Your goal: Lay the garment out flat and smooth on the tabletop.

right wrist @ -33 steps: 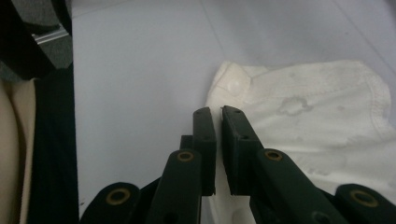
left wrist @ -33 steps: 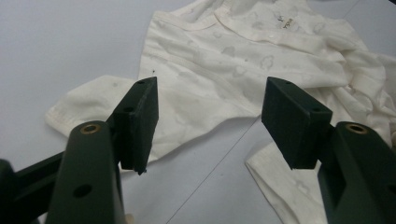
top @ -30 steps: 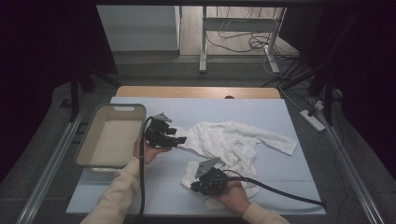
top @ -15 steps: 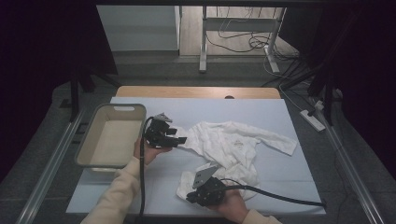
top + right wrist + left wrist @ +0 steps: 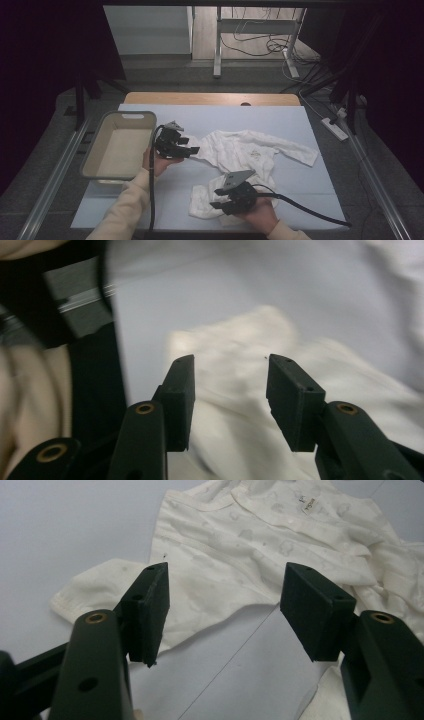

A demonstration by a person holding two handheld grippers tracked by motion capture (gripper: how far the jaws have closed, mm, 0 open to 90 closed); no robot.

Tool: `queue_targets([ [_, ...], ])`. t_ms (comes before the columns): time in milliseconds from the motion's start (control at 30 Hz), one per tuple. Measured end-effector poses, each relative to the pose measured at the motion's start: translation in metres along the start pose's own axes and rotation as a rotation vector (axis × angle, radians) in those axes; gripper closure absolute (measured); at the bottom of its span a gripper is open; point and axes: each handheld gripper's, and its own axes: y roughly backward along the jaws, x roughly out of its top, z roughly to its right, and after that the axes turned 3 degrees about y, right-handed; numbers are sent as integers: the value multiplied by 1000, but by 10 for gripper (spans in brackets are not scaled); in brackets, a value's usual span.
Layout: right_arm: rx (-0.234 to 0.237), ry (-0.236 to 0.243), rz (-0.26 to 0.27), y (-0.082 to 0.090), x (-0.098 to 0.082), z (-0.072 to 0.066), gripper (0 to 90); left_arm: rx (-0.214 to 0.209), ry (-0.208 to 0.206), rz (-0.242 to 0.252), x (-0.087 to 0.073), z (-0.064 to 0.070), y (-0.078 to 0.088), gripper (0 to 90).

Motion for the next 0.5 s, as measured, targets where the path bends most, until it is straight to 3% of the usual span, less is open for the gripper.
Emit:
queue_targets([
  [67, -63, -13, -9, 7, -4, 9, 518, 0, 0, 1, 0, 0, 0, 369],
  [133, -95, -40, -10, 12, -9, 19, 517, 0, -1, 0, 0, 0, 0, 369],
  [233, -120, -79, -17, 15, -13, 31, 510, 1, 0, 0, 0, 0, 0, 369],
  [500, -140, -99, -59, 4, -18, 40, 479, -1, 1, 0, 0, 2, -1, 369],
])
